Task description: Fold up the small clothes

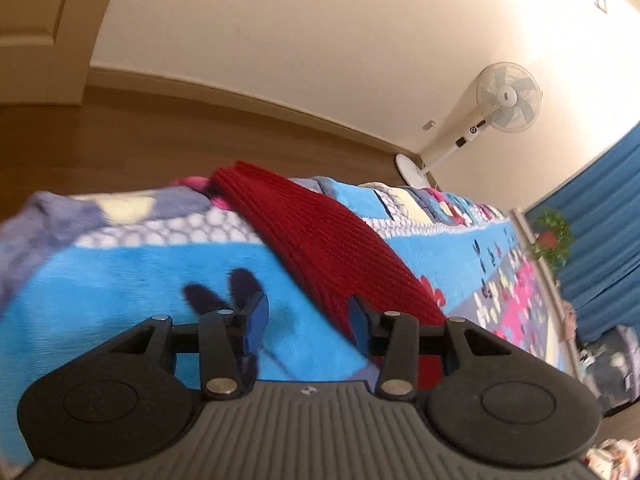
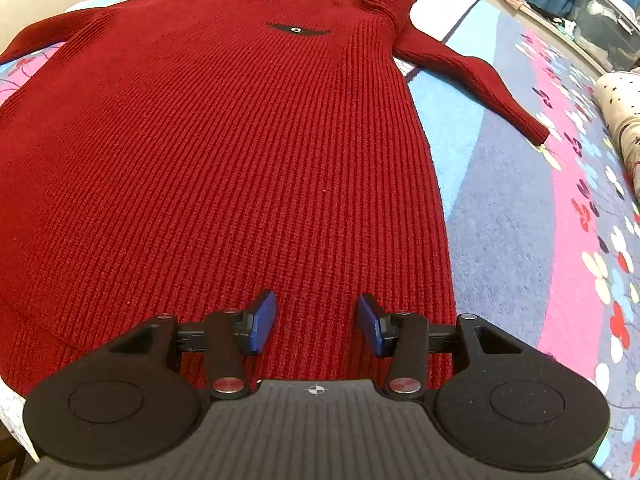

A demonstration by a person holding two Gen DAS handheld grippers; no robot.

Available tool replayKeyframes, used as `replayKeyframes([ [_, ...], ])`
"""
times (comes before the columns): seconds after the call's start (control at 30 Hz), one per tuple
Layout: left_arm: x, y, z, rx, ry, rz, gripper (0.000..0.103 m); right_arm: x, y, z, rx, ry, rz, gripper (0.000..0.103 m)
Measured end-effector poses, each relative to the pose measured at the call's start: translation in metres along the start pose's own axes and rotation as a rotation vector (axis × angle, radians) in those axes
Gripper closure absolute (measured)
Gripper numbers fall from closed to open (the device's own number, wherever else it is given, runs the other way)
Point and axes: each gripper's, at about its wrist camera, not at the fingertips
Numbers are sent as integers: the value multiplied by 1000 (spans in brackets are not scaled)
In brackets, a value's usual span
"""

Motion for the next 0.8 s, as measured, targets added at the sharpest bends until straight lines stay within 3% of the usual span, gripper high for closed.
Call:
replayKeyframes([
  [0.1, 24, -1, 0, -48, -23, -7, 55, -2, -4, 0, -2, 0, 17, 53],
  [0.27, 56, 6, 11, -49, 13, 45, 52, -4, -10, 5, 27, 11, 28, 49],
  [0.33, 72, 11, 19, 15, 57, 54, 70, -4, -12, 4, 29, 10, 33, 49],
  [0.37, 75, 12, 26, 71, 87, 55, 89, -5, -12, 4, 25, 9, 35, 49],
  [0.4, 77, 14, 34, 114, 94, 73, 91, -5, -13, 4, 21, 9, 37, 49],
  [0.43, 70, 16, 38, 135, 98, 127, 91, -5, -13, 5, 19, 11, 38, 49],
  [0.5, 42, 24, 51, 182, 81, 308, 91, -6, -12, 6, 24, 18, 38, 49],
  [0.57, 25, 26, 60, 224, 40, 390, 90, -6, -12, 8, 28, 22, 36, 49],
  [0.6, 28, 22, 63, 242, 75, 367, 85, -7, -12, 8, 26, 22, 36, 49],
  [0.7, 61, 12, 44, 166, 357, 142, 73, -8, -12, 9, 21, 21, 34, 49],
  [0.73, 63, 10, 35, 107, 380, 108, 66, -8, -12, 9, 22, 20, 33, 49],
  [0.77, 57, 8, 35, 84, 381, 124, 63, -8, -12, 9, 22, 18, 32, 49],
  [0.8, 51, 8, 46, 137, 404, 148, 66, -7, -12, 9, 23, 17, 32, 49],
])
Point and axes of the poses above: each gripper's, at about its wrist camera, not at the fingertips, and x roughly the way its jaws point, z to its right, y to its top, and after that the axes turned 9 degrees about x, right-handed
